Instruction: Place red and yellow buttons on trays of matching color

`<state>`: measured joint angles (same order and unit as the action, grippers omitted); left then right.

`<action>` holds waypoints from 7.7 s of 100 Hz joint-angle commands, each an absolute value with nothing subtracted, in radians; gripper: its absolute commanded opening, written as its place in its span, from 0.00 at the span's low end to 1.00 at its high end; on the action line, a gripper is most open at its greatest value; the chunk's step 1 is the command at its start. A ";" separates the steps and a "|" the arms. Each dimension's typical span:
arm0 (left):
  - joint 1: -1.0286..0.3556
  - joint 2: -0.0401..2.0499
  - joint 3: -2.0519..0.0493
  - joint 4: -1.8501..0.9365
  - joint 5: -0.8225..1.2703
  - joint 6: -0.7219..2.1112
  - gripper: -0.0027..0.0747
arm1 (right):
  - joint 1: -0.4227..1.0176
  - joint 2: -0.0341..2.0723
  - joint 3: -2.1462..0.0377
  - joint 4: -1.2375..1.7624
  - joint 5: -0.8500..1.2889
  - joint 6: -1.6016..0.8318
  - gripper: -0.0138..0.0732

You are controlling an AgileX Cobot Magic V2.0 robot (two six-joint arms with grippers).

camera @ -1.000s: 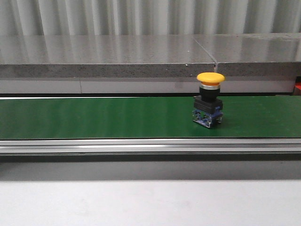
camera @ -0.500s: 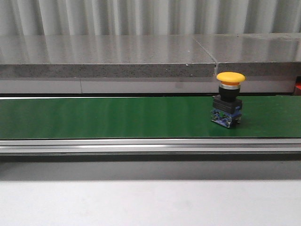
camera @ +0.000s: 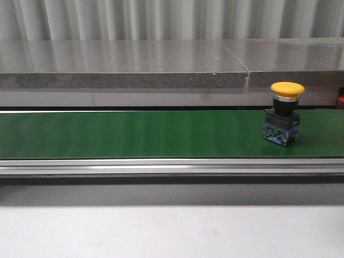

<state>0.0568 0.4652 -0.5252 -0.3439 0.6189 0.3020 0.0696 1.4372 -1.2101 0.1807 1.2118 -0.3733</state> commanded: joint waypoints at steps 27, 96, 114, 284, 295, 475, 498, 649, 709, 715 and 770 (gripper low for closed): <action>0.049 0.469 -0.552 -0.369 0.557 0.304 0.01 | 0.109 1.518 -1.225 0.214 1.064 -0.399 0.90; 0.049 0.469 -0.552 -0.369 0.557 0.304 0.01 | 0.109 1.590 -1.225 0.229 0.930 -0.398 0.18; 0.049 0.469 -0.552 -0.369 0.557 0.304 0.01 | 0.105 1.565 -1.227 0.219 0.954 -0.362 0.13; 0.049 0.469 -0.552 -0.369 0.557 0.304 0.01 | -0.644 1.620 -1.202 -0.028 0.693 0.042 0.13; 0.049 0.469 -0.552 -0.369 0.557 0.304 0.01 | -0.644 1.664 -1.202 -0.024 0.693 0.043 0.13; 0.049 0.469 -0.552 -0.369 0.557 0.304 0.01 | -0.218 1.240 -1.201 0.027 0.693 -0.036 0.79; 0.049 0.469 -0.552 -0.369 0.557 0.304 0.01 | -0.099 1.083 -1.093 0.026 0.669 -0.050 0.79; 0.049 0.475 -0.552 -0.369 0.545 0.300 0.88 | -0.089 0.730 -0.786 0.015 0.631 -0.052 0.08; 0.327 0.949 -0.881 -0.348 0.596 -0.019 0.83 | -0.089 0.730 -0.786 0.015 0.631 -0.052 0.08; 0.342 1.022 -0.914 -0.348 0.608 -0.017 0.83 | -0.089 0.730 -0.786 0.015 0.631 -0.052 0.08; 0.354 1.513 -1.040 -0.338 0.563 -0.018 0.83 | -0.089 0.730 -0.786 0.015 0.631 -0.052 0.08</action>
<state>0.3504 1.5100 -1.0050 -0.3220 0.6266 -0.0075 -0.0896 0.7346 -0.7601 0.0214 0.6877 -0.0440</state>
